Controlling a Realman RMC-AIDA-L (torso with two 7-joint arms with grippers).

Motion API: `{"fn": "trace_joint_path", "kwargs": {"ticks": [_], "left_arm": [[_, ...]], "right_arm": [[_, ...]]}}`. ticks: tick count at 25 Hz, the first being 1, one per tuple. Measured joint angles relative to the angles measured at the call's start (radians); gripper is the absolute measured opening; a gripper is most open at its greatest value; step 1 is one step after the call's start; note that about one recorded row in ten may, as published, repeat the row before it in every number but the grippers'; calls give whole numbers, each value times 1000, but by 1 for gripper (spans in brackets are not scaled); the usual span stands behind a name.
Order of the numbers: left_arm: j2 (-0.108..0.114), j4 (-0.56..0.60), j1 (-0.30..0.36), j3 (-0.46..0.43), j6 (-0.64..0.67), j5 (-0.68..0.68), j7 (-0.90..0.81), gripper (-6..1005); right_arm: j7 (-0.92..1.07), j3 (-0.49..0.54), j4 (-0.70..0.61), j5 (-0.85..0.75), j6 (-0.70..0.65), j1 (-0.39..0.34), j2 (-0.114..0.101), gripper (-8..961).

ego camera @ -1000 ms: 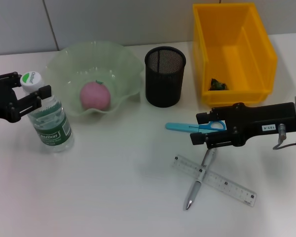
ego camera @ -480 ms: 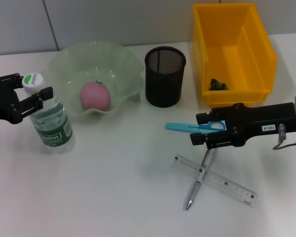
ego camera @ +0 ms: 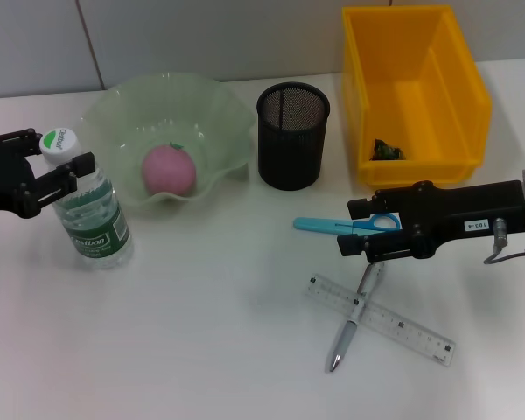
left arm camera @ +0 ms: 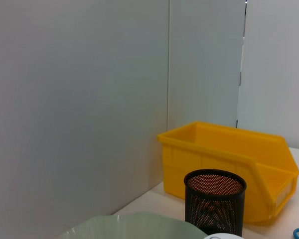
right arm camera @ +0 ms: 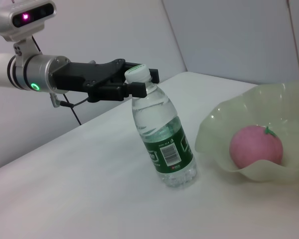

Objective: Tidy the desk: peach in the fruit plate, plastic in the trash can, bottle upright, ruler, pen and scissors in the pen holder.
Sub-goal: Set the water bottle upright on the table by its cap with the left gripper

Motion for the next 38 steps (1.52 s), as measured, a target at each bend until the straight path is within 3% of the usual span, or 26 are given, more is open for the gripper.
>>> {"fn": "trace_joint_path", "kwargs": {"ticks": [38], "left_arm": [[-2, 4, 5, 27, -19, -4, -19, 576]], "right_arm": [[7, 0, 0, -4, 0, 10, 0, 740]]}}
